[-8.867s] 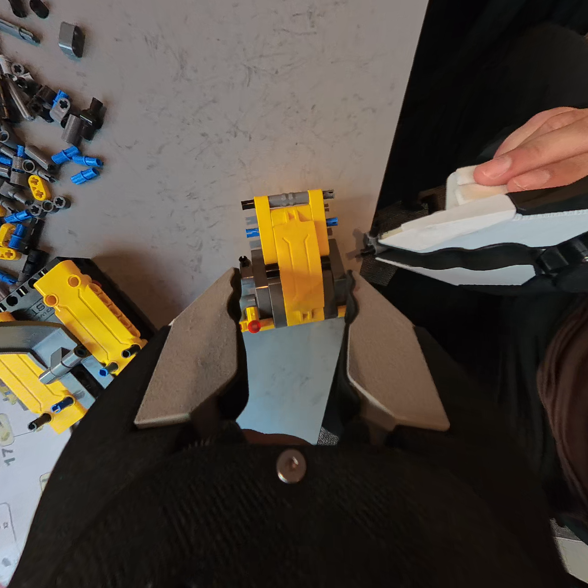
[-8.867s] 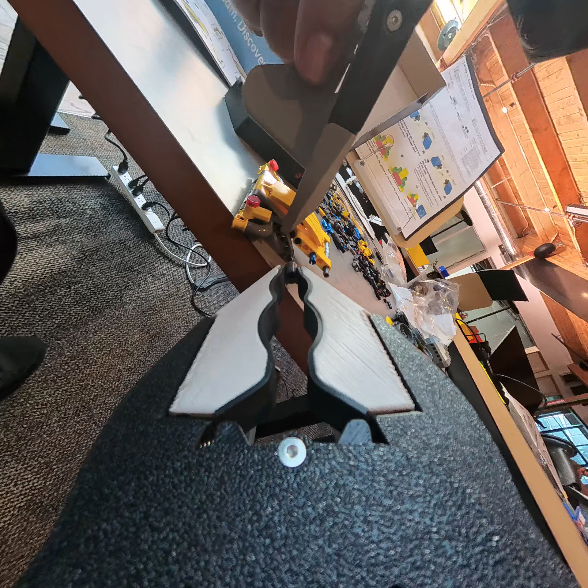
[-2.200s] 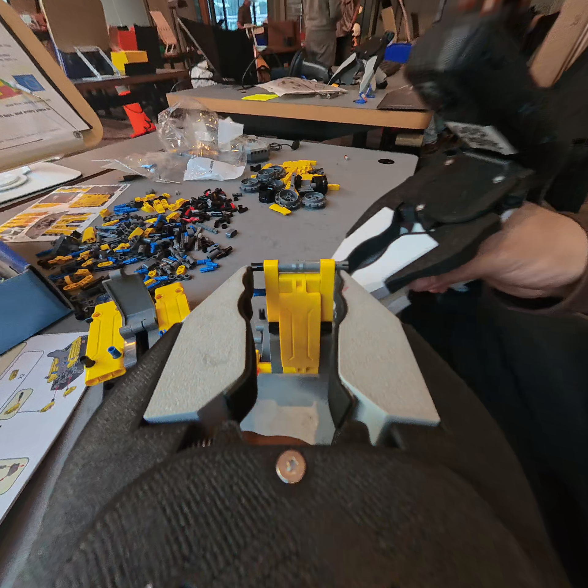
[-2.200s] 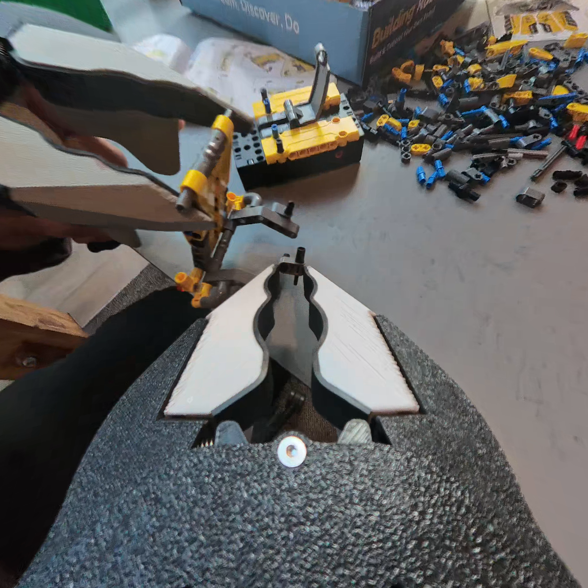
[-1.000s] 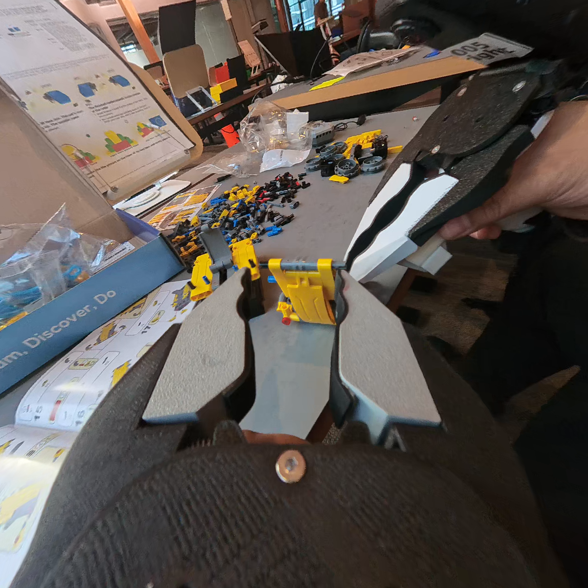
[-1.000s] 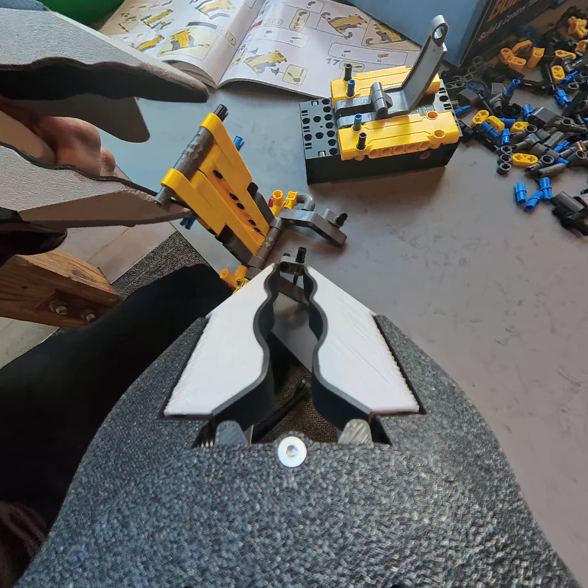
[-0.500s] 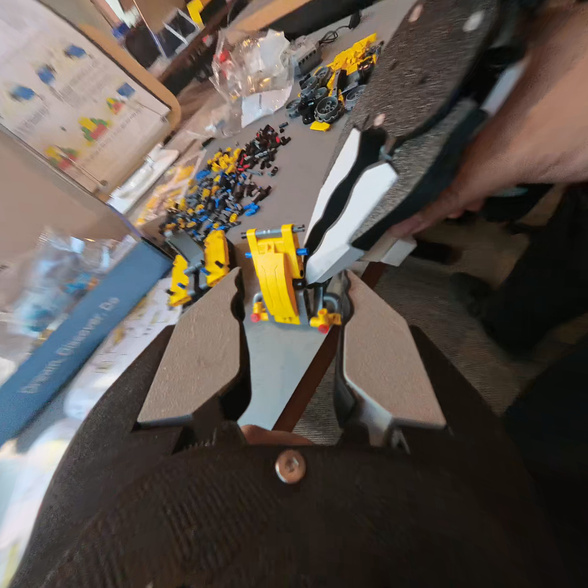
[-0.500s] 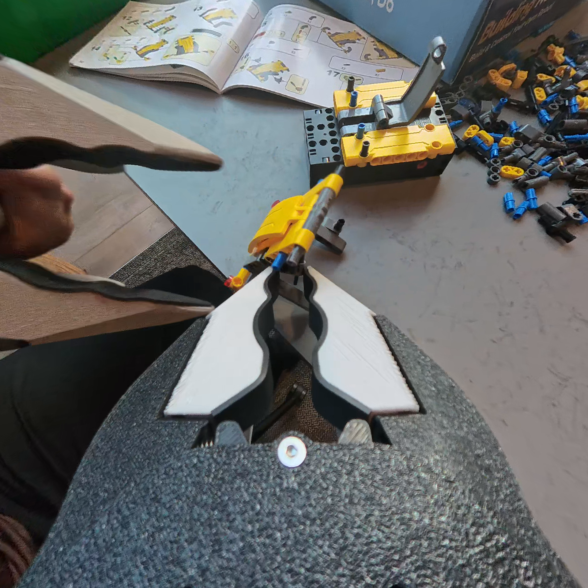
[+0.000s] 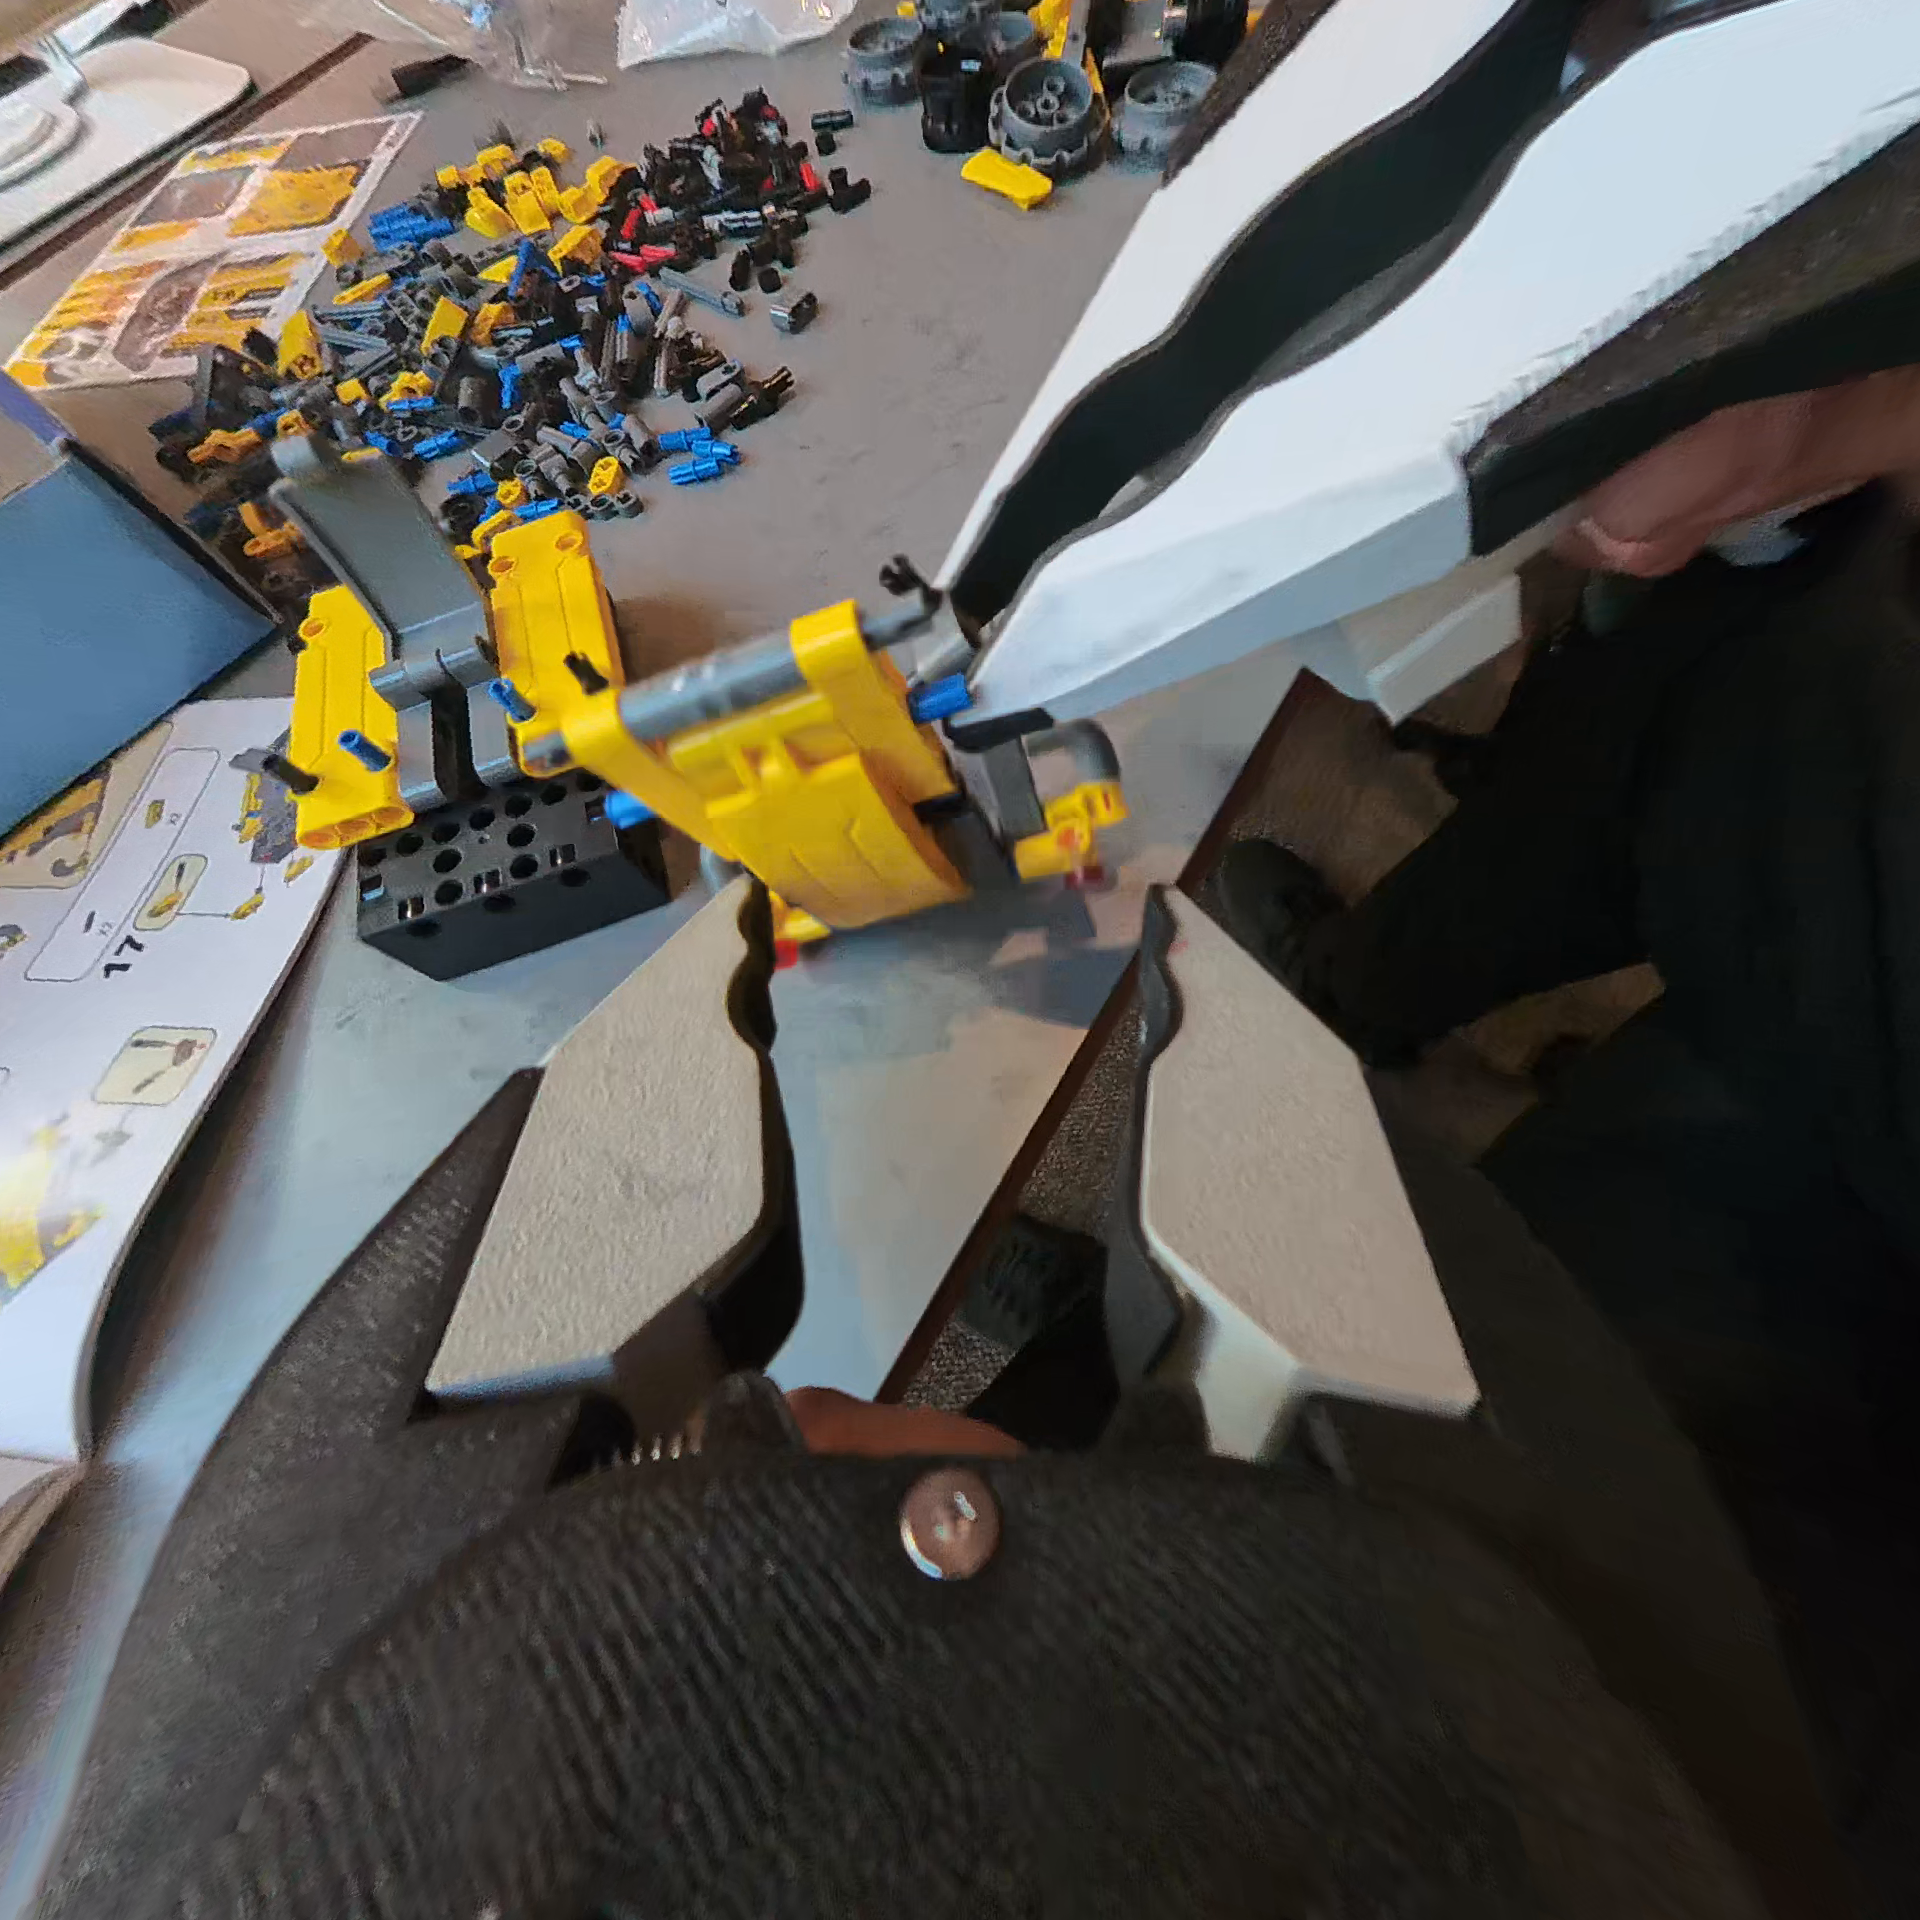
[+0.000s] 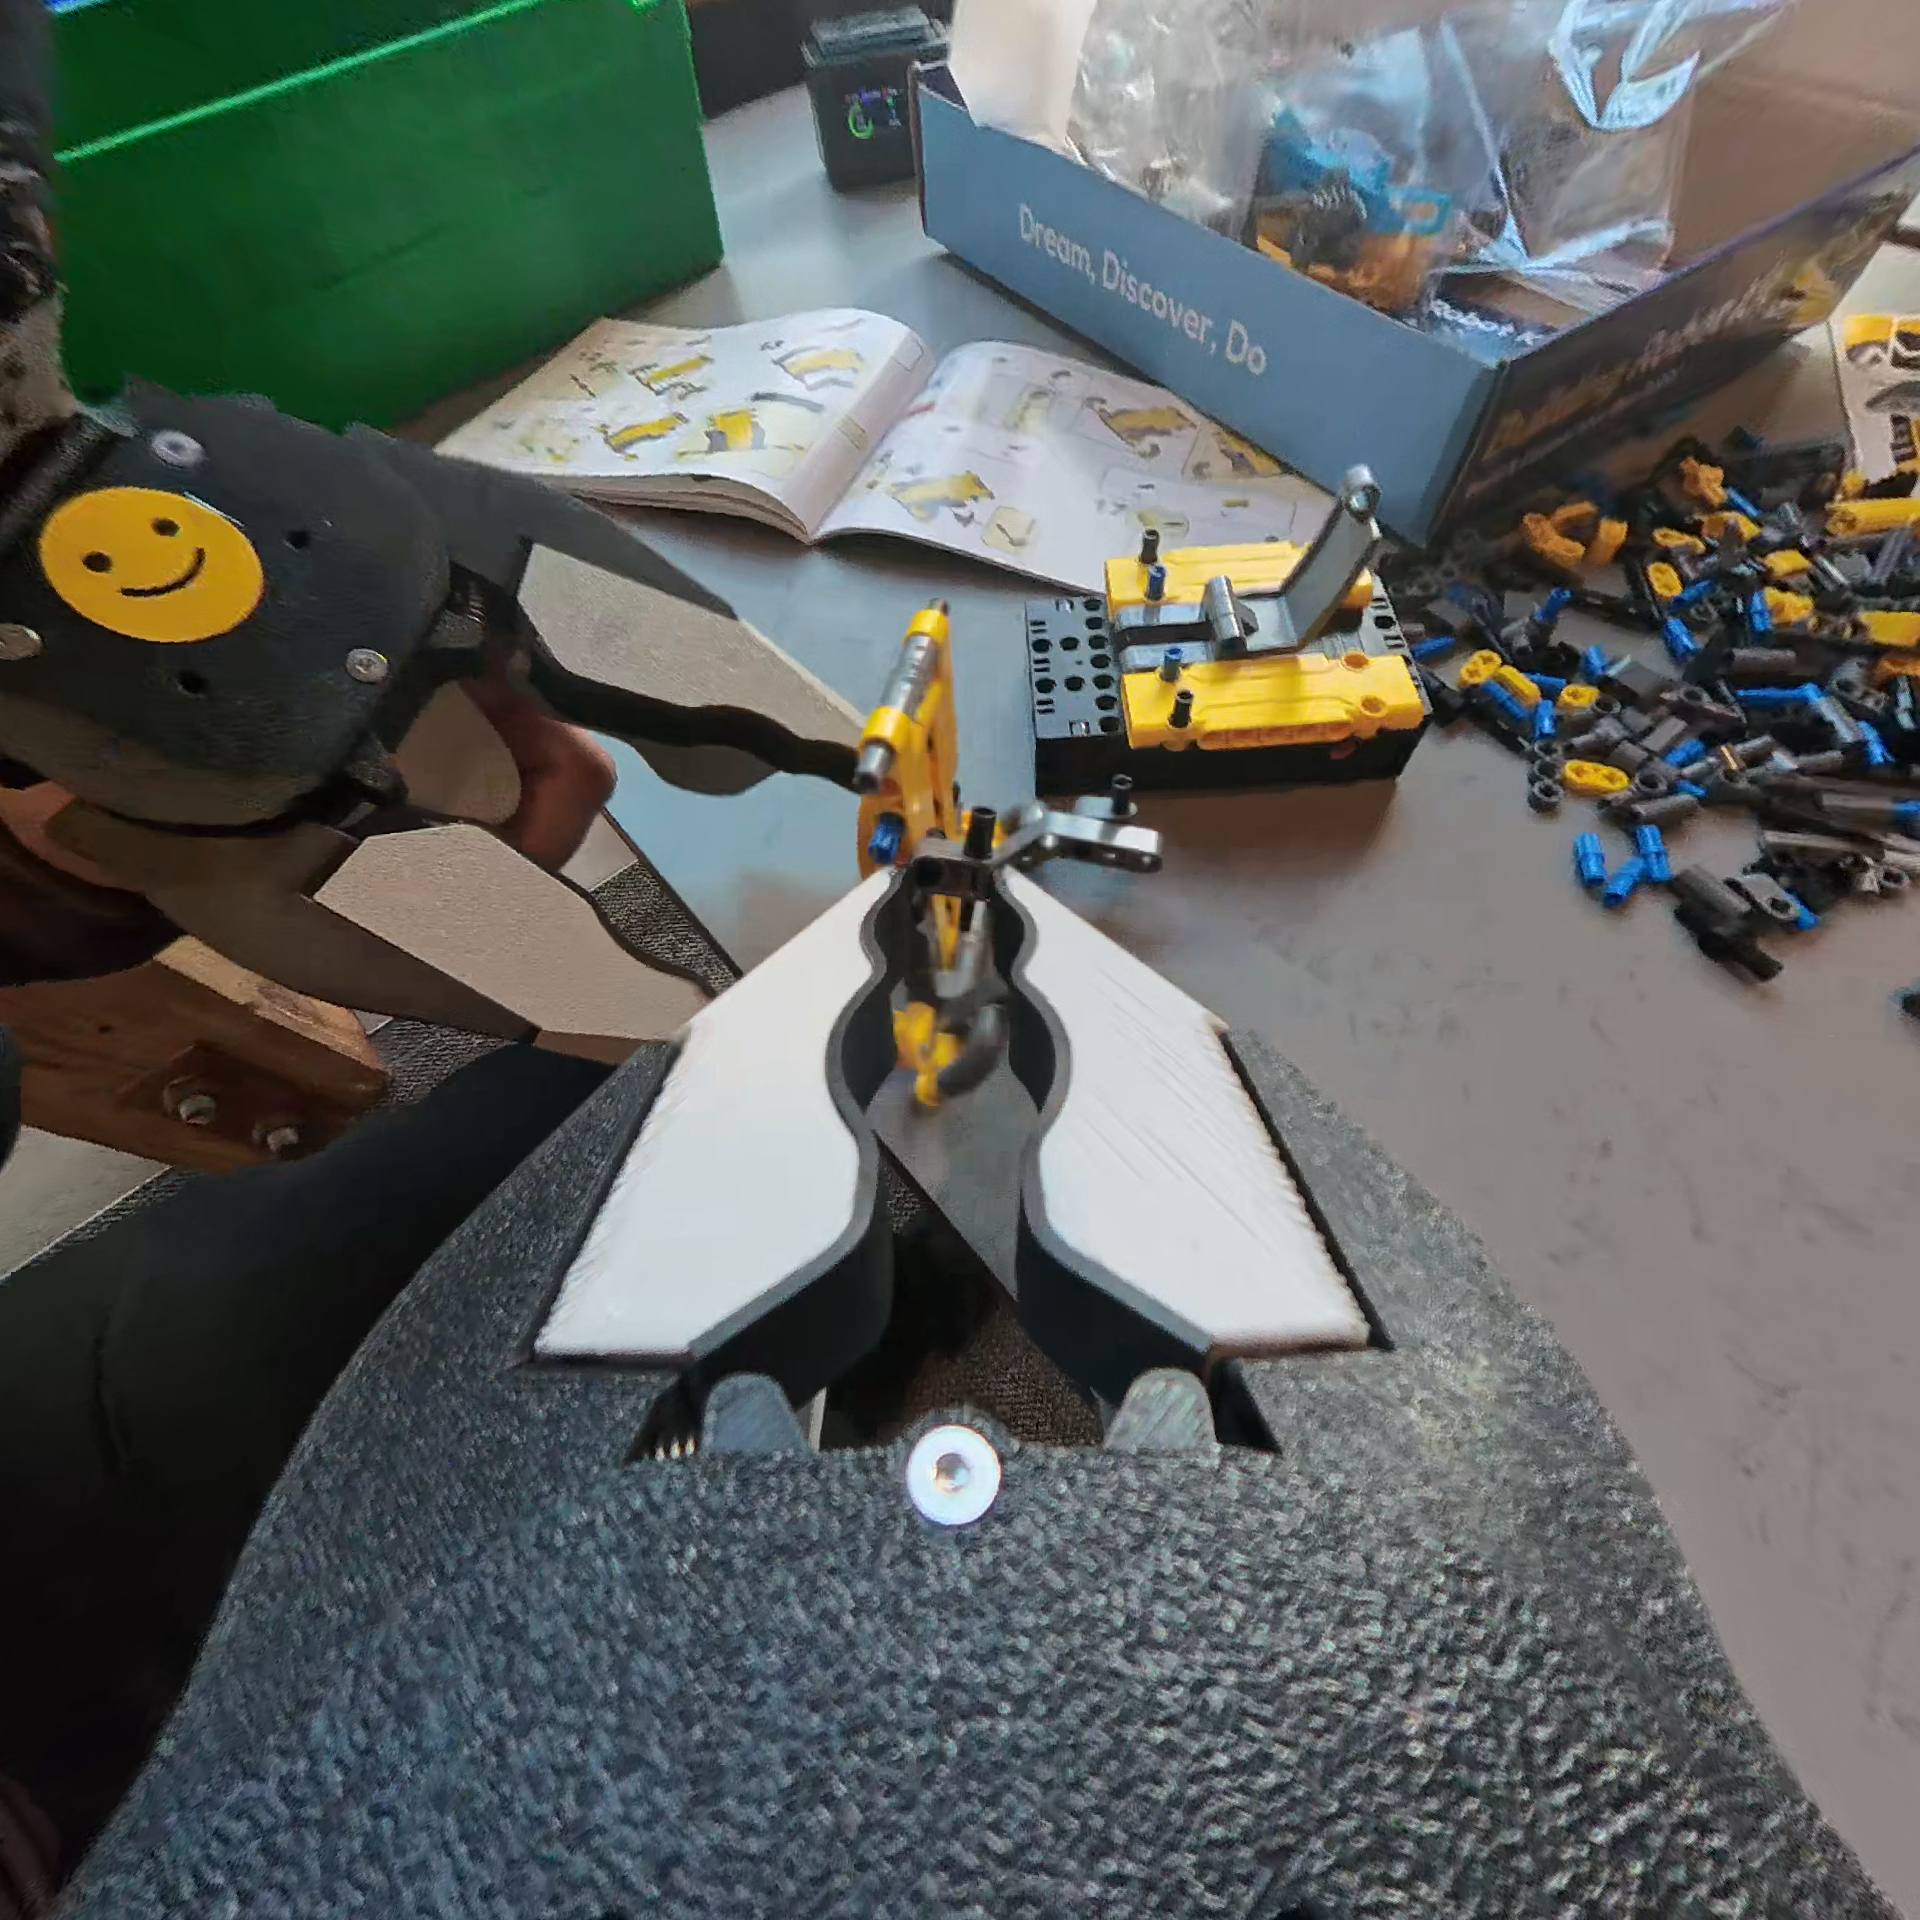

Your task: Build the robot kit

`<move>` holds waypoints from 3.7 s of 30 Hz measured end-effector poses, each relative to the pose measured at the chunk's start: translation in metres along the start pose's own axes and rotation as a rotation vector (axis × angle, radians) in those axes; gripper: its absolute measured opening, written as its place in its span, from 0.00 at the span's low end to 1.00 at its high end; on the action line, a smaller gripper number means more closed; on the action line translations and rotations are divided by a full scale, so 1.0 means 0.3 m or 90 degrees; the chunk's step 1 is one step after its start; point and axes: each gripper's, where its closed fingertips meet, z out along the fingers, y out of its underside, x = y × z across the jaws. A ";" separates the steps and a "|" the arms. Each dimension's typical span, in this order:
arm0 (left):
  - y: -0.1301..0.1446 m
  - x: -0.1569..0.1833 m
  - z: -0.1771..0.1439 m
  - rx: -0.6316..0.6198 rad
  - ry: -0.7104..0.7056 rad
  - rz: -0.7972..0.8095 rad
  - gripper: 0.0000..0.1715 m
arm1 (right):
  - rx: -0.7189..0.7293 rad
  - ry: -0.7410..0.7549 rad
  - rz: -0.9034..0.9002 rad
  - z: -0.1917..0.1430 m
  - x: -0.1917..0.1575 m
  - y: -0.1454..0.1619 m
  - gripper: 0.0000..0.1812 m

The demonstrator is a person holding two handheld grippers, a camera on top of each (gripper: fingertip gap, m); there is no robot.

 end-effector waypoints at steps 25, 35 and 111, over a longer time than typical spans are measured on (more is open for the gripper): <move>-0.042 0.001 0.039 -0.092 0.026 0.091 0.15 | -0.082 0.112 -0.089 -0.133 0.132 0.157 0.06; -0.084 0.008 -0.006 -0.016 -0.008 0.009 0.14 | 0.094 0.080 -0.071 -0.194 0.131 0.077 0.06; -0.136 0.444 -0.321 0.139 0.353 -0.017 0.15 | 0.283 -0.140 -0.167 -0.435 -0.327 0.094 0.06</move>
